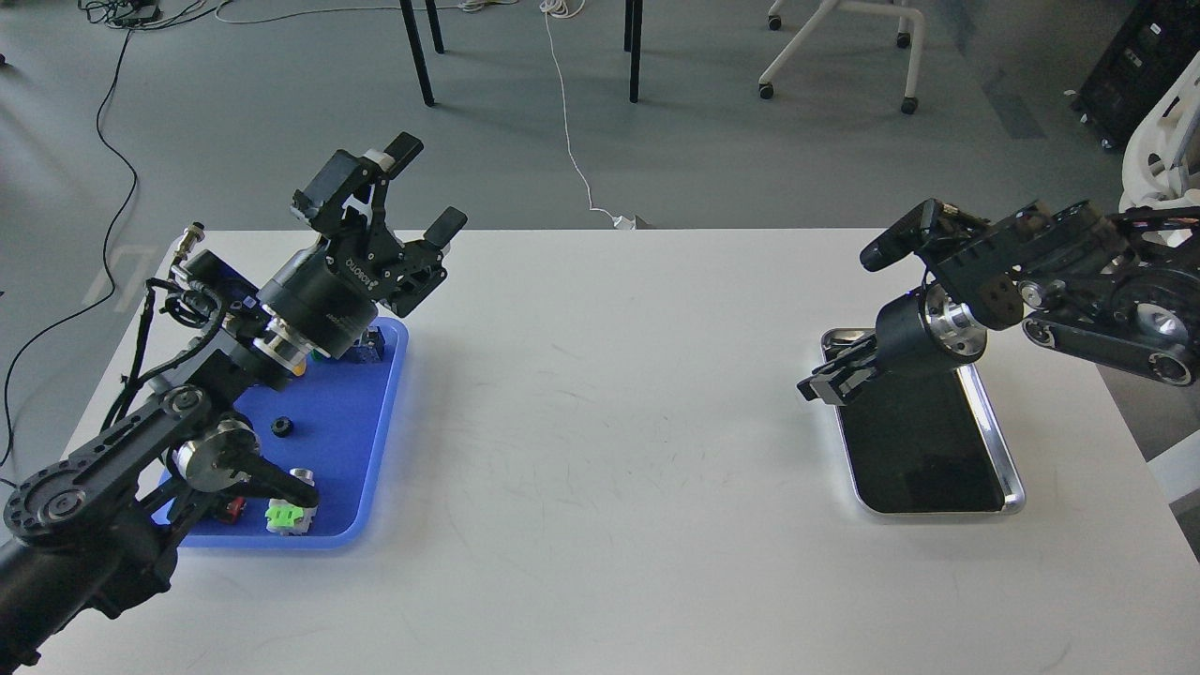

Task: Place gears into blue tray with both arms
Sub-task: 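Carry the second gear toward the table center and open the right gripper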

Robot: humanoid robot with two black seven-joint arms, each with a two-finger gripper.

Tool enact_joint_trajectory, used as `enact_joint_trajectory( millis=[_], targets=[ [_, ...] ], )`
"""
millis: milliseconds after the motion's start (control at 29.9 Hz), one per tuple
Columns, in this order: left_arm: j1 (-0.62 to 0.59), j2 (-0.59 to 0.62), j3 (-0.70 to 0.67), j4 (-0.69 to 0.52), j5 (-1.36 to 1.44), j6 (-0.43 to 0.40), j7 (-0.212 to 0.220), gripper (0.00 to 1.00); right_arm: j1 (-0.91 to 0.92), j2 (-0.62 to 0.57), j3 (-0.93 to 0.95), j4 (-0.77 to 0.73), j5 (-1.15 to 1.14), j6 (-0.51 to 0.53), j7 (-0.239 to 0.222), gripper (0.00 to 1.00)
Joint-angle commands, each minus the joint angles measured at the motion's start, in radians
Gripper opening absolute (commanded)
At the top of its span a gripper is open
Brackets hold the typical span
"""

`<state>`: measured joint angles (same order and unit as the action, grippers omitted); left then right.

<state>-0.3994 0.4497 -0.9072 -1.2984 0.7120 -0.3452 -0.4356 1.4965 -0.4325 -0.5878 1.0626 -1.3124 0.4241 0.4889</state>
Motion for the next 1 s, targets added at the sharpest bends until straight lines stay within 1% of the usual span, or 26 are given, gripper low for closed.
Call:
enact_joint_trajectory(
  millis=[0,67,234,435,836,869,969],
  targets=[
    [0.001,0.001,-0.007,-0.001,0.0,0.0,0.0,0.98,0.002,0.121,-0.015,-0.029,0.053,-0.013,0.0,0.18],
    [0.001,0.001,-0.012,-0.001,0.001,0.0,0.001,0.98,-0.005,0.19,-0.039,-0.055,0.099,-0.027,0.0,0.18],
    [0.001,0.0,-0.013,-0.001,0.0,0.0,0.0,0.98,-0.019,0.331,-0.109,-0.087,0.212,-0.134,0.0,0.18],
    [0.001,0.001,-0.015,-0.001,0.001,0.0,0.001,0.98,-0.071,0.429,-0.132,-0.128,0.232,-0.226,0.0,0.18],
    [0.005,0.001,-0.016,-0.001,0.0,0.0,0.0,0.98,-0.131,0.432,-0.168,-0.15,0.251,-0.295,0.0,0.19],
    [0.005,0.001,-0.016,-0.001,0.001,0.0,0.0,0.98,-0.131,0.432,-0.168,-0.151,0.252,-0.297,0.0,0.2],
    [0.005,0.003,-0.016,-0.001,0.001,0.0,0.0,0.98,-0.131,0.432,-0.168,-0.153,0.252,-0.297,0.0,0.3]
  ],
)
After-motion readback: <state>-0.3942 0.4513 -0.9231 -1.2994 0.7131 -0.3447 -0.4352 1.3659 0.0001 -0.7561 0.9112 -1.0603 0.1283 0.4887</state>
